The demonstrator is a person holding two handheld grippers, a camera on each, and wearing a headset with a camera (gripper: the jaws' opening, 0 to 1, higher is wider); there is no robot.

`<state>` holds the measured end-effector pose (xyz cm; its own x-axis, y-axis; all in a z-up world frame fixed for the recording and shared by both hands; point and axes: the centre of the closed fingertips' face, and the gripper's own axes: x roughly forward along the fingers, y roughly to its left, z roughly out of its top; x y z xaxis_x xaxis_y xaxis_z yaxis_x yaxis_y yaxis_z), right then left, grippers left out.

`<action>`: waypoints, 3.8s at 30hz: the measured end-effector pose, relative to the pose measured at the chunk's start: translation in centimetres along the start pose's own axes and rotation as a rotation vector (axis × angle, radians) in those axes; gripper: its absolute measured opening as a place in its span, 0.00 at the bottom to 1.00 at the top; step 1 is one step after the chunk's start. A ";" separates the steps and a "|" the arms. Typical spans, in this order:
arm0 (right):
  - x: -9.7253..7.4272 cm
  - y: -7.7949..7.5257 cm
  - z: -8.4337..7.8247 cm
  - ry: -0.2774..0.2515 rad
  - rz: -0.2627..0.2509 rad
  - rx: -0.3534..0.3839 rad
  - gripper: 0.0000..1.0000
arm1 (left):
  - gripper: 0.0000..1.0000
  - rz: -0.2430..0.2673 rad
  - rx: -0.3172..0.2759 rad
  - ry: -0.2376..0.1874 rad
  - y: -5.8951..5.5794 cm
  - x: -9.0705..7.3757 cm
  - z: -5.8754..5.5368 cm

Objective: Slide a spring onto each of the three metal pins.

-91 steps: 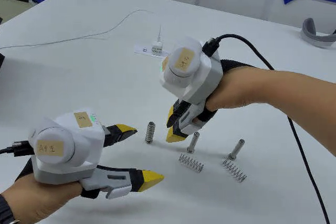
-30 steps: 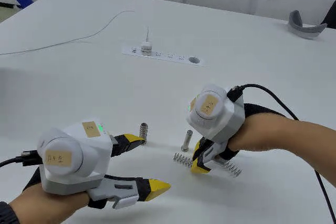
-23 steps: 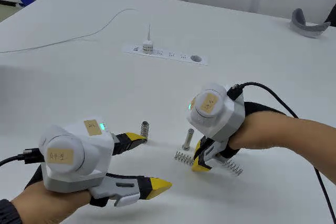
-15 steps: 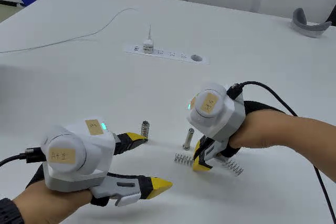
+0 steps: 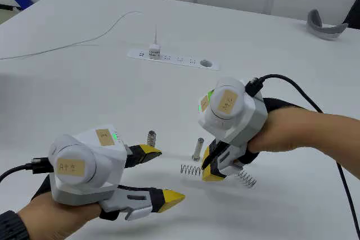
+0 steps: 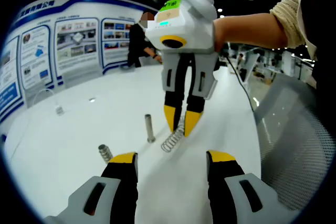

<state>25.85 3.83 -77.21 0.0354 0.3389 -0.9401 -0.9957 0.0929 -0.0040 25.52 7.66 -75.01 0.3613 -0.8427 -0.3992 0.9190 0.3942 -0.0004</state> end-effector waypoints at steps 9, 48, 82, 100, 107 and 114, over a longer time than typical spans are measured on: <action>-0.9 1.1 1.0 -0.005 0.008 -0.067 0.11 | 0.43 -0.031 0.034 -0.007 -0.8 0.2 0.4; -3.3 3.6 3.6 0.007 0.032 -0.208 0.12 | 0.11 -0.096 0.161 0.019 -2.7 0.5 0.4; -3.7 4.1 5.7 -0.012 0.028 -0.210 0.16 | 0.10 -0.102 0.161 -0.006 -3.1 0.9 0.9; -3.3 4.0 5.5 -0.042 0.043 -0.168 0.13 | 0.10 -0.088 0.147 -0.055 -3.0 0.7 2.1; -3.2 3.8 5.7 -0.047 0.040 -0.164 0.13 | 0.11 -0.082 0.148 -0.062 -2.9 0.7 2.1; -3.2 3.5 5.9 -0.057 0.039 -0.160 0.12 | 0.12 -0.071 0.130 -0.080 -2.6 0.7 2.1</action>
<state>22.79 8.57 -72.18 -0.0035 0.3919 -0.9200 -0.9972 -0.0705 -0.0262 23.72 5.24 -73.33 0.3010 -0.8954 -0.3281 0.9536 0.2859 0.0944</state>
